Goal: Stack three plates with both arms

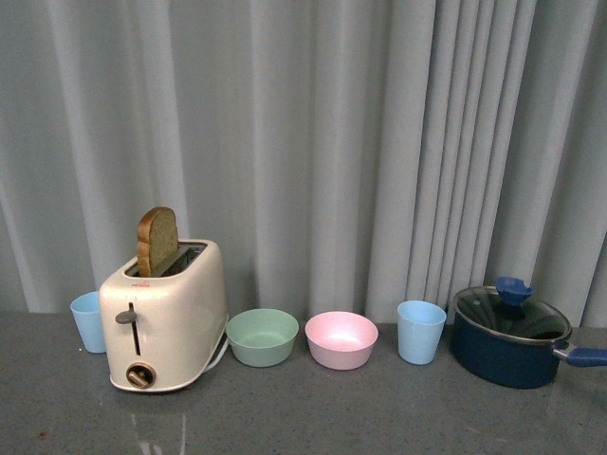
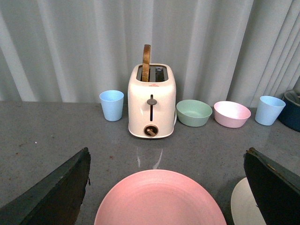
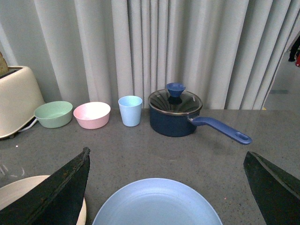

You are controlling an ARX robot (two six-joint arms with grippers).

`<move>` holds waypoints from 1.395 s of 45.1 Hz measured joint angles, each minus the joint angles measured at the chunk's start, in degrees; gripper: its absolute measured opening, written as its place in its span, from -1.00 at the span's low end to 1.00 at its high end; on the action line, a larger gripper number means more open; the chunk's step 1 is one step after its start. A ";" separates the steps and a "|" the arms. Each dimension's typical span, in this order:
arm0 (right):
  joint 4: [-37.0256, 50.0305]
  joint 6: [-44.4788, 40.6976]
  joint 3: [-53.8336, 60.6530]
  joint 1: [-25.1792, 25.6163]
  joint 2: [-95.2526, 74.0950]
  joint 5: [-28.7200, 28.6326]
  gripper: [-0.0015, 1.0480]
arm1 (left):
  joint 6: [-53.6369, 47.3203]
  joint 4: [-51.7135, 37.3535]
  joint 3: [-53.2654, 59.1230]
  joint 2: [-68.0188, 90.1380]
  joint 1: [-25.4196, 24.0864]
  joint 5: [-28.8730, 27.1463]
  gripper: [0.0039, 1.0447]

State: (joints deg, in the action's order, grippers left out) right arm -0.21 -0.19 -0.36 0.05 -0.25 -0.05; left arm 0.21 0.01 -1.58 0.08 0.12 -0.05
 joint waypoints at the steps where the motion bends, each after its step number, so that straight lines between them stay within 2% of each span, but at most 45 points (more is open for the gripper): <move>1: 0.00 0.00 0.00 0.00 0.00 0.00 0.86 | -0.02 0.00 0.00 0.00 0.00 0.02 0.87; 53: 0.00 0.00 0.00 0.00 0.00 0.00 0.86 | -0.02 0.00 0.00 0.00 0.00 0.02 0.87; 58: 0.00 0.00 0.00 0.00 0.00 0.00 0.86 | 3.91 11.39 -4.26 7.02 0.79 -2.73 0.87; 63: 0.00 0.00 0.00 0.00 0.00 0.00 0.86 | 6.23 8.11 -7.43 11.52 -0.28 1.11 0.87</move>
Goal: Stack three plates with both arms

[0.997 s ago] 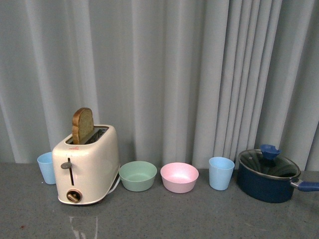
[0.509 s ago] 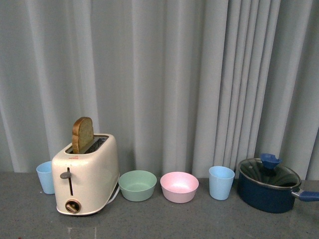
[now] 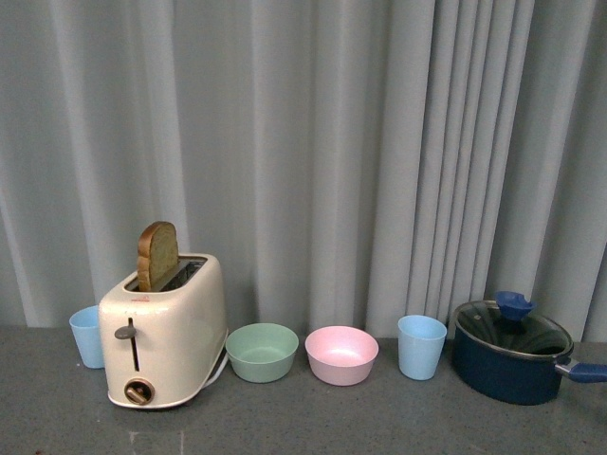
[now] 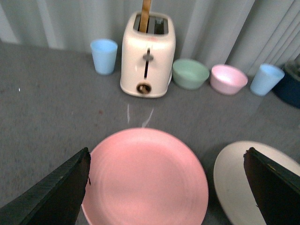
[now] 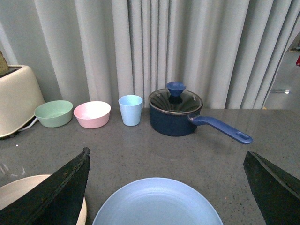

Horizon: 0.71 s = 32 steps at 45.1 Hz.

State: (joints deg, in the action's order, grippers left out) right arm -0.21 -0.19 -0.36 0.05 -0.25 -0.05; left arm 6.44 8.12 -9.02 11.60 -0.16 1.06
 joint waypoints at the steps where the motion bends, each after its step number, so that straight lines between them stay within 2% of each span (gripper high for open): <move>1: 0.00 0.00 0.00 0.00 0.00 0.00 0.86 | 0.11 -1.27 -0.68 0.85 -0.22 0.48 0.87; 7: 0.00 0.00 0.00 0.00 0.00 0.00 0.86 | -0.26 -12.85 -4.92 11.93 -1.81 5.81 0.87; 11: 0.00 0.00 0.00 0.00 0.00 0.00 0.86 | -3.82 -21.33 -10.78 28.20 -2.99 11.76 0.87; 14: 0.00 0.00 0.00 0.00 0.00 0.00 0.86 | -8.50 -23.74 -17.11 39.87 -3.82 12.28 0.87; 19: 0.00 0.00 0.00 0.00 0.00 0.02 0.86 | -19.02 -16.72 -28.81 58.23 -6.71 15.15 0.87; 23: 0.00 0.00 0.00 0.00 0.00 0.00 0.86 | -25.05 -12.20 -33.92 66.34 -9.20 13.57 0.87; 25: 0.00 0.00 0.00 0.00 0.00 0.00 0.86 | -29.24 -7.15 -37.31 70.95 -11.76 14.05 0.87; 32: 0.00 0.00 0.00 0.00 0.00 0.00 0.86 | -37.05 4.48 -41.13 76.67 -18.27 14.58 0.87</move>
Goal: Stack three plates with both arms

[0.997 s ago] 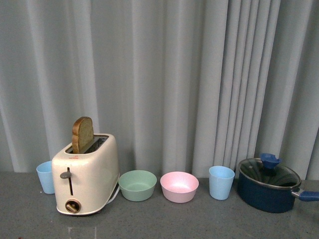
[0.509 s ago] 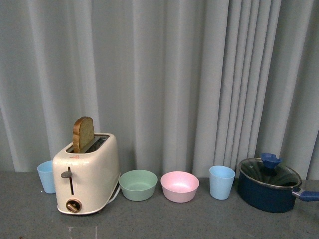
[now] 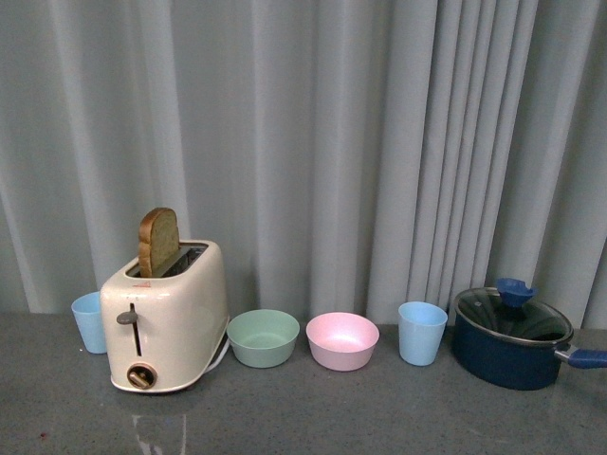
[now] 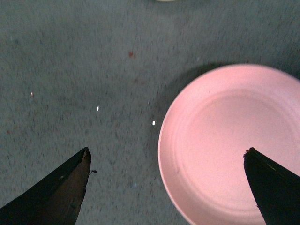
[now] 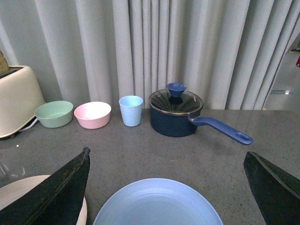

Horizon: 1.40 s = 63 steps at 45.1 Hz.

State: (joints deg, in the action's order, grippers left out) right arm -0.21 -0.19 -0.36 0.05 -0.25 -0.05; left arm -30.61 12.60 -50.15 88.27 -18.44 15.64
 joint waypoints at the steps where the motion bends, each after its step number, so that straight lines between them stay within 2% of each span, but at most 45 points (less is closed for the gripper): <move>1: 0.00 0.00 0.00 0.00 0.00 0.00 0.86 | -0.59 0.98 0.00 0.17 -0.66 0.00 0.87; 9: 0.00 0.00 0.00 0.00 0.00 0.00 0.86 | -3.69 2.27 0.35 2.60 -4.09 0.74 0.87; 14: 0.00 0.00 0.00 0.00 0.00 0.00 0.86 | -3.63 2.60 2.45 4.28 -4.33 2.25 0.87; 32: 0.00 0.00 0.00 0.00 0.00 0.00 0.86 | -0.02 -1.49 4.20 11.87 -1.18 2.27 0.87; 48: 0.00 0.00 0.00 0.00 0.00 0.00 0.86 | 0.83 -8.37 4.61 16.13 1.99 -2.27 0.87; 63: 0.00 0.00 0.00 0.00 0.00 0.00 0.86 | 0.20 -7.56 4.11 18.18 0.20 -2.56 0.87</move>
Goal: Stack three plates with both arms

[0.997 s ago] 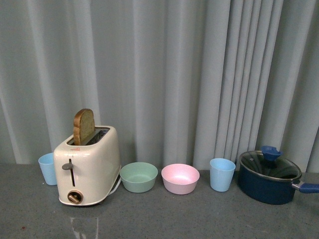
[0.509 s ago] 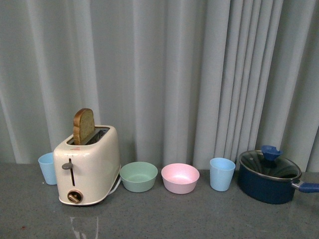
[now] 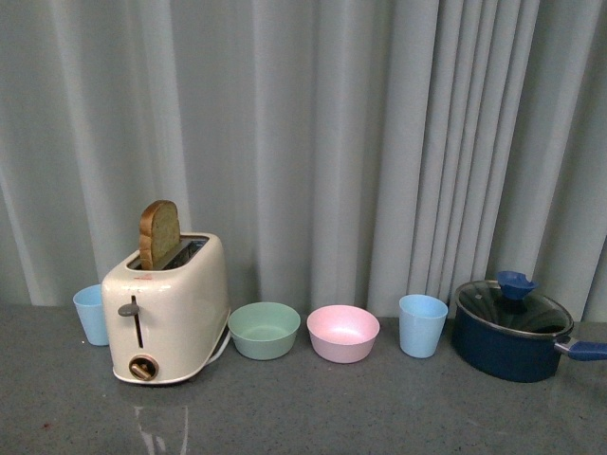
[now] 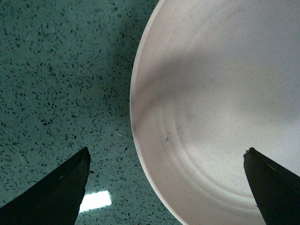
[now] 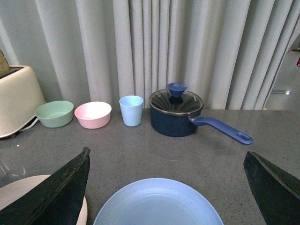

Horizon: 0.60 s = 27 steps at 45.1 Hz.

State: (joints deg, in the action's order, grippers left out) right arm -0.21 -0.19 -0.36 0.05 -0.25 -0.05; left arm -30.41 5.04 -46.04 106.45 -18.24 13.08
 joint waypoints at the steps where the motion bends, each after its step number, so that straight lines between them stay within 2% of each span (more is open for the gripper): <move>1: 0.00 0.00 0.00 0.00 0.00 0.02 0.86 | 0.00 -0.09 0.00 0.17 -0.02 -0.07 0.87; 27: 0.00 0.00 0.00 0.00 0.00 0.00 0.86 | 0.20 -6.84 2.36 4.33 2.36 -3.13 0.87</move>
State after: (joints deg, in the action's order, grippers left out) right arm -0.21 -0.19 -0.36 0.05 -0.25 -0.05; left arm -30.22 -1.80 -43.68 110.78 -15.88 9.96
